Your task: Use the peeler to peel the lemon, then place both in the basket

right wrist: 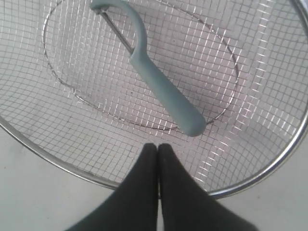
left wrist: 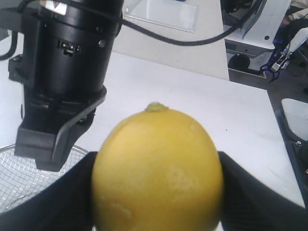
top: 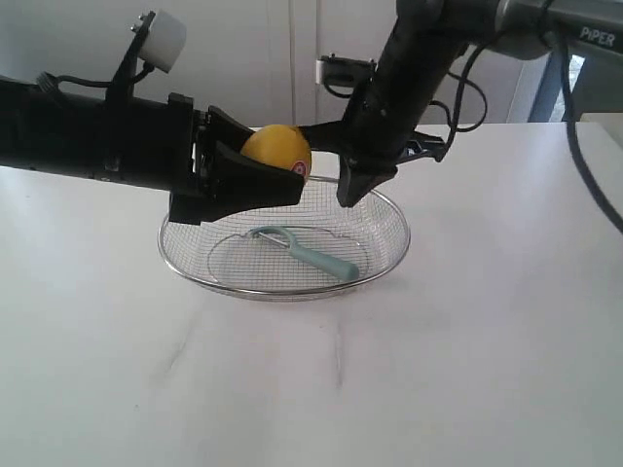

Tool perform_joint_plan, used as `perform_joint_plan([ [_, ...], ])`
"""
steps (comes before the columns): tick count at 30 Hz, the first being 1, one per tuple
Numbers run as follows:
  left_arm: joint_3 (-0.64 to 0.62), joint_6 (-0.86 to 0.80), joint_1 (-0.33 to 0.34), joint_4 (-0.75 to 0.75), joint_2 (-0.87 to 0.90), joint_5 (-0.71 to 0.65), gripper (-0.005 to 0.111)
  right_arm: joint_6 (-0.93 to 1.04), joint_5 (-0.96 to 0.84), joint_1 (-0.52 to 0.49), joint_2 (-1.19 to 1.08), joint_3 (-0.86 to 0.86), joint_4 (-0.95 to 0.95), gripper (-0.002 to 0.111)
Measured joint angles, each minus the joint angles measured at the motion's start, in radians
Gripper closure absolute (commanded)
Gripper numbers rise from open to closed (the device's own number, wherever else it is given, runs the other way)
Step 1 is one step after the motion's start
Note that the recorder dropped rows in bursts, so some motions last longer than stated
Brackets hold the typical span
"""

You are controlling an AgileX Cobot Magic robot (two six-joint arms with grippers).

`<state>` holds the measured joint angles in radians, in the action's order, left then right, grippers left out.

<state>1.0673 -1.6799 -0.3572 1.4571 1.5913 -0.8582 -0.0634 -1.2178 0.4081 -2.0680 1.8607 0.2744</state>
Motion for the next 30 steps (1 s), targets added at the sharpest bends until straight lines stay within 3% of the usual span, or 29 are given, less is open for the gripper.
perform_joint_plan([
  [30,0.000,0.000,0.000,0.000,0.000,0.012,0.107,-0.074,-0.002,-0.195,0.080,0.000,-0.045,0.108],
])
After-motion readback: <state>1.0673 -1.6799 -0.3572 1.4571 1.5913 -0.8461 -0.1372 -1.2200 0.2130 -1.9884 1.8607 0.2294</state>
